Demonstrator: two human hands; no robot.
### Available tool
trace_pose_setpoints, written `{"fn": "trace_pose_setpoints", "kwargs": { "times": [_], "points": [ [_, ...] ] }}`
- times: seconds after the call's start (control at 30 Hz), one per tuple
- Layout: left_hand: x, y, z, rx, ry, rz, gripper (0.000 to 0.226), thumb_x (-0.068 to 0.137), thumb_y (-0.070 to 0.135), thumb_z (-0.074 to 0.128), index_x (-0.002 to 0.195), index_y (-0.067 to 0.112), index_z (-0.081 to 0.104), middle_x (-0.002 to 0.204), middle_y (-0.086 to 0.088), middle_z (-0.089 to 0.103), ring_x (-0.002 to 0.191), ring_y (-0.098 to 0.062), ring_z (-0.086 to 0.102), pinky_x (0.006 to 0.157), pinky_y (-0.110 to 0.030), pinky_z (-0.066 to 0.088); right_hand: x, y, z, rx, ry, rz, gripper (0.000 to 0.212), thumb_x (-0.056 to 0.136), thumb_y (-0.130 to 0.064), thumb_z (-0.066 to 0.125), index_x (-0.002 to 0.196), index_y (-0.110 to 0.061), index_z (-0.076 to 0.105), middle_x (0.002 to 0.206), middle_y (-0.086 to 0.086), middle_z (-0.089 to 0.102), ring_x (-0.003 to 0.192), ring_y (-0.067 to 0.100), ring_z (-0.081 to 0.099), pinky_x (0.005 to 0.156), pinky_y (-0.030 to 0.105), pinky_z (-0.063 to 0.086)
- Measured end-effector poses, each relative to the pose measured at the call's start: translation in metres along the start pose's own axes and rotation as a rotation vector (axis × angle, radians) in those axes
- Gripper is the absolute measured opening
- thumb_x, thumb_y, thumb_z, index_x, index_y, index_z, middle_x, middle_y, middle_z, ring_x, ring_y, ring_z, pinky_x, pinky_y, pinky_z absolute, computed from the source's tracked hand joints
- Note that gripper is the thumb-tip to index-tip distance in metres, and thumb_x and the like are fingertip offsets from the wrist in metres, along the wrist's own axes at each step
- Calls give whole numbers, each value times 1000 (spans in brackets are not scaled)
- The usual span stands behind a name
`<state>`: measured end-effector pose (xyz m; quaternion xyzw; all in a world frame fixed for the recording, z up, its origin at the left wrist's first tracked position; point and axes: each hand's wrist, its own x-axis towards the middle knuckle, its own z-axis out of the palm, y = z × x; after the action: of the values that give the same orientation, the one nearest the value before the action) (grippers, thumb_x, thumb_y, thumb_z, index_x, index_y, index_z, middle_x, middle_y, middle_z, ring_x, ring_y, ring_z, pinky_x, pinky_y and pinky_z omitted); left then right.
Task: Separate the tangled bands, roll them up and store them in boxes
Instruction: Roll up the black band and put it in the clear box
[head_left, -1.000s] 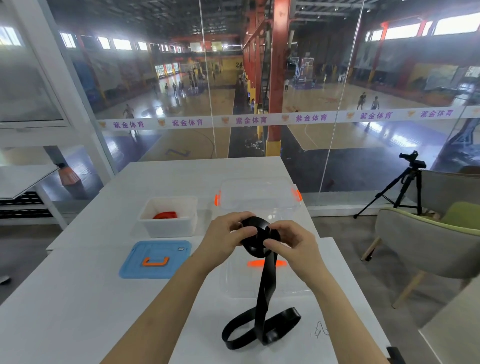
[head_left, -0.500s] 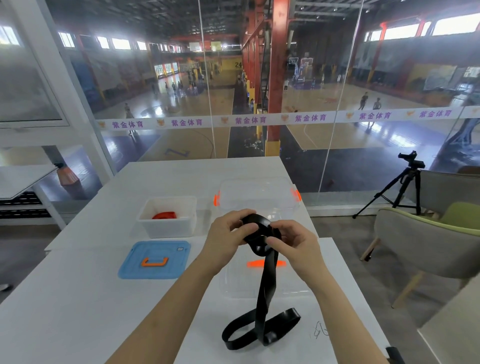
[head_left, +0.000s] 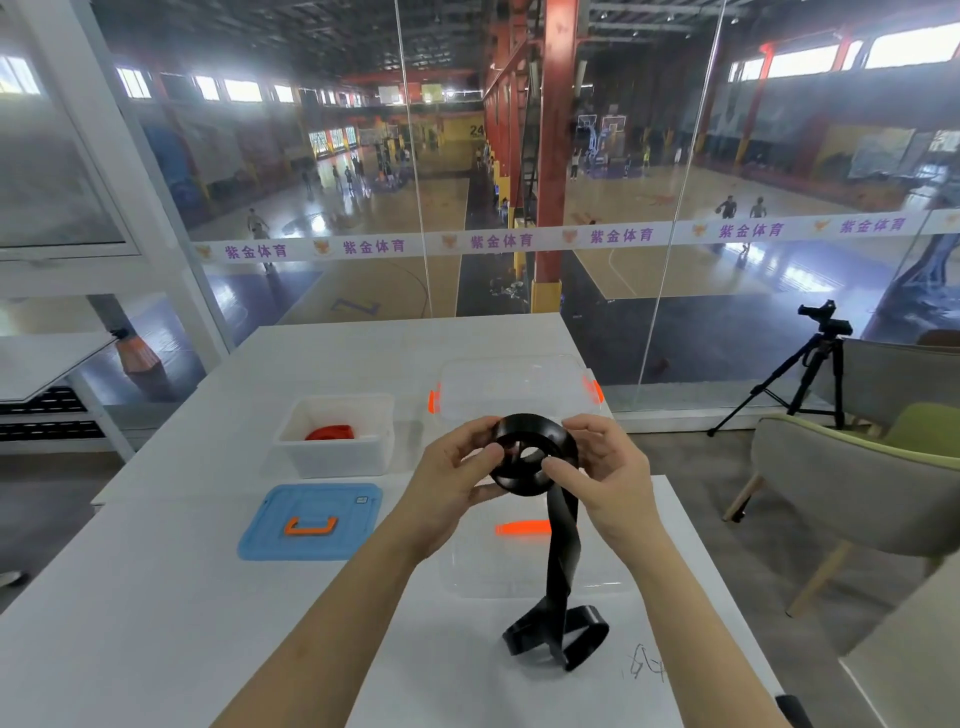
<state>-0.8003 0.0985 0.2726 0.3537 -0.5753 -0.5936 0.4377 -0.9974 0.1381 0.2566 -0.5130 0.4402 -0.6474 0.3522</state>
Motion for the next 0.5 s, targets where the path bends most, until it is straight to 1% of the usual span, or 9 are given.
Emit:
{"fn": "trace_pose_setpoints", "kwargs": {
  "times": [0.07,0.13,0.17,0.23,0.3,0.33,0.37,0.43,0.5],
  "points": [
    [1,2,-5,136,-37,-25,35,107,10,53,132,31,67,127,1,72,120,-20,70,103,-48,57,1,-2,-3,-31,-32,-7,45,82,12,82,111,-18,68,97,5,79,92,24,76,84,26,58],
    [2,4,-11,296,-59,-27,36,106,13,56,133,34,65,126,9,73,121,-13,68,108,-47,54,2,-2,-6,-84,-61,-17,44,81,11,82,111,-17,67,96,3,78,90,20,75,84,25,58],
    [3,5,-14,365,-60,-14,37,104,13,58,135,33,65,127,12,72,123,-9,66,111,-45,51,1,-3,-8,-113,-73,-19,43,81,10,82,110,-17,66,95,2,77,89,17,74,84,25,57],
    [4,8,-16,446,-51,9,42,103,16,62,141,33,60,132,15,70,128,-4,61,114,-35,45,0,-4,-8,-155,-92,-17,42,82,9,82,109,-18,65,94,-3,76,87,11,72,84,24,57],
    [4,10,-10,489,-69,19,45,104,20,60,146,35,55,135,17,65,127,1,58,108,-22,43,-2,-5,-5,-189,-105,-22,41,82,6,83,106,-23,66,94,-5,74,88,12,71,85,25,58],
    [4,9,-5,526,-78,35,41,105,21,57,144,35,54,132,18,64,123,4,58,103,-17,42,-2,-5,-3,-207,-105,-27,41,82,4,83,105,-26,66,95,-5,73,90,15,71,86,27,58],
    [4,7,-1,560,-75,52,35,107,22,53,139,34,56,126,17,64,117,4,59,98,-16,43,-2,-6,-2,-217,-102,-28,41,83,3,82,104,-28,66,96,-6,73,91,17,72,87,29,59],
    [4,0,4,563,-42,61,23,109,22,46,129,29,57,117,10,65,107,0,61,93,-19,45,-1,-6,-1,-191,-110,-4,41,83,2,83,108,-26,65,97,-4,75,94,17,74,89,29,59],
    [5,-3,6,584,-33,64,20,111,25,42,126,27,54,118,6,62,109,-4,59,94,-21,44,-2,-6,-1,-177,-125,17,42,83,1,85,112,-23,65,99,-4,76,96,18,75,90,28,59]
  ]
}}
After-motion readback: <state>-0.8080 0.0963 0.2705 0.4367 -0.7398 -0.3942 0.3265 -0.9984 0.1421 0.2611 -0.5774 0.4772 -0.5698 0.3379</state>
